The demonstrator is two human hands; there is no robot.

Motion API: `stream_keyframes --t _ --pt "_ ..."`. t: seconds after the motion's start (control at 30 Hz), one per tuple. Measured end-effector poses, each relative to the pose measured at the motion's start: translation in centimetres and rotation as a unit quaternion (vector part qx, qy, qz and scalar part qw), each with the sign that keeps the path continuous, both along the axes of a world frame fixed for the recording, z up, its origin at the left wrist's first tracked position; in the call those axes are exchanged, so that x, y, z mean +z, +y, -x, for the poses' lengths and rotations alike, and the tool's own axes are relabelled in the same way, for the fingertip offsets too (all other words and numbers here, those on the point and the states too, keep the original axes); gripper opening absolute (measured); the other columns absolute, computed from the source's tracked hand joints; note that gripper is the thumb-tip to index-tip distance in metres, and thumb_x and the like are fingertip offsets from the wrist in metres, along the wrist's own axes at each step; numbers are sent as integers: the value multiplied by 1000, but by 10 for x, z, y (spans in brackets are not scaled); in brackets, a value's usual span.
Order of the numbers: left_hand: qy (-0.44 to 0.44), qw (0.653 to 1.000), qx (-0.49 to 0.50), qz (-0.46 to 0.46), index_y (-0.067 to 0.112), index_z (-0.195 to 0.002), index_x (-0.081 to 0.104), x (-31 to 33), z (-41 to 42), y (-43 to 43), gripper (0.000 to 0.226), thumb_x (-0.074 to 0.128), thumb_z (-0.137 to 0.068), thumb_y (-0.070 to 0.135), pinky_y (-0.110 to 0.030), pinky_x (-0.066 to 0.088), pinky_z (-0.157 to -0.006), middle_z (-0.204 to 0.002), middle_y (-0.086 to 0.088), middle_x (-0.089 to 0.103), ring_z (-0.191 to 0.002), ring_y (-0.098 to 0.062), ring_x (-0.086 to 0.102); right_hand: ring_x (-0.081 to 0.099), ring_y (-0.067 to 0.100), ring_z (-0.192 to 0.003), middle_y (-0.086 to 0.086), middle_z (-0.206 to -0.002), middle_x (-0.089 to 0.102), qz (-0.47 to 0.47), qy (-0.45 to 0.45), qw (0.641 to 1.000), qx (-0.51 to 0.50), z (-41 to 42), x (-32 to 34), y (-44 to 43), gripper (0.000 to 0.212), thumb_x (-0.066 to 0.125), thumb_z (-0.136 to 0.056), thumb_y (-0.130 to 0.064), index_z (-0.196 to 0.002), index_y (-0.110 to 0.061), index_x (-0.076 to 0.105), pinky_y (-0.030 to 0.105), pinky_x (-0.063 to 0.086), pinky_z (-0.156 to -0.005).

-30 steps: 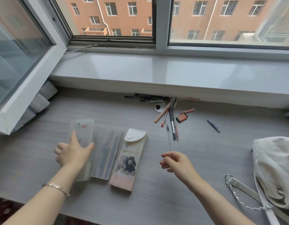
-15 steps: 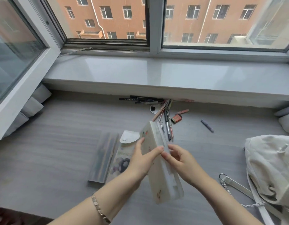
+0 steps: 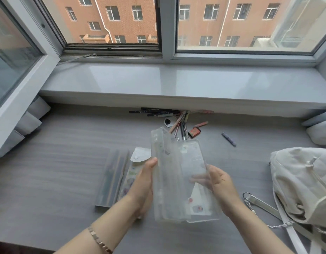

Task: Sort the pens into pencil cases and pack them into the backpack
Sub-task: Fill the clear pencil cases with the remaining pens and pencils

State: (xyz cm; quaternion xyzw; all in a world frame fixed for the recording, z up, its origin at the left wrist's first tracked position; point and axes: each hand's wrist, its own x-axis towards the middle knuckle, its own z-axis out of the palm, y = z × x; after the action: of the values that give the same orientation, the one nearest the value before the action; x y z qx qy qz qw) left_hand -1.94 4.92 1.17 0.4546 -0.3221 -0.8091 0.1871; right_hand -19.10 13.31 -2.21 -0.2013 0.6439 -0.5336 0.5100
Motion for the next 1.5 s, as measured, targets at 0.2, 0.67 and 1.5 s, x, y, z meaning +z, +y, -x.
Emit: stream_keyframes --t 0.2,0.67,1.5 --pt "5 998 48 -36 19 -129 52 -22 -15 -9 39 28 -99 21 -40 53 -78 -113 -6 69 -100 -24 66 68 6 -54 14 -76 61 22 42 999 7 -3 8 -2 21 35 -97 -6 -114 -9 47 11 52 -57" --pt "-277 951 79 114 20 -135 46 -12 0 -28 60 19 -95 55 -34 24 -113 -131 7 49 -133 -22 38 71 13 -65 9 -78 69 -7 -25 999 27 -17 -3 -23 26 27 -100 -12 -114 -18 48 15 55 -65" --pt "-389 903 6 183 11 -116 56 -37 46 -93 56 19 -96 49 -25 29 -81 -82 11 50 -91 -15 44 35 27 -126 7 -138 40 -121 651 636 396 127 -46 -188 40 39 -92 -4 -131 -14 44 35 36 -102"
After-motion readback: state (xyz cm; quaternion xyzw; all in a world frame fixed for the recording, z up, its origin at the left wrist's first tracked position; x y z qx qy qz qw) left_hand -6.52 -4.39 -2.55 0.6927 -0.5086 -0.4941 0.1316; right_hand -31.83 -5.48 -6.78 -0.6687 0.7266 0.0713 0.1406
